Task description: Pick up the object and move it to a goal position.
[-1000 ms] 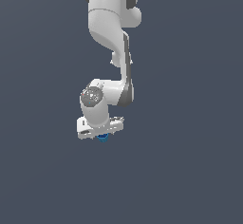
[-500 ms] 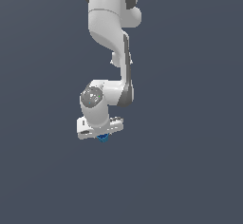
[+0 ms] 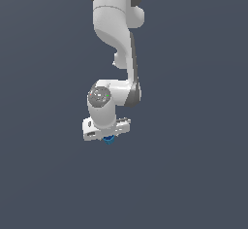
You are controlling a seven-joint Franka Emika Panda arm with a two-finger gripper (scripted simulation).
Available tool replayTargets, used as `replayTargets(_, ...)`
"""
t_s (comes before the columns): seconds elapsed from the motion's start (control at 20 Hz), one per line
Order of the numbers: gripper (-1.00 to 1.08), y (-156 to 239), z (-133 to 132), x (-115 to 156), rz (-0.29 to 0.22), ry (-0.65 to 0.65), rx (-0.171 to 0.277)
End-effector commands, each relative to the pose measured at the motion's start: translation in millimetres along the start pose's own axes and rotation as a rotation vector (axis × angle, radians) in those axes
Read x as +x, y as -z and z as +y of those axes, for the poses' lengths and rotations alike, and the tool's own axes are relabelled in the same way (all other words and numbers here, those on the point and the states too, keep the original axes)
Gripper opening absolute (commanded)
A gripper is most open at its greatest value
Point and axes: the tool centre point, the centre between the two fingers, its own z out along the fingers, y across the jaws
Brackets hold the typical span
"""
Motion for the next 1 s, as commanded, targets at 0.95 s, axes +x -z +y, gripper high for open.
replayTargets(0.95, -1.0, 83, -202, 25, 0.002, 0.002, -0.001)
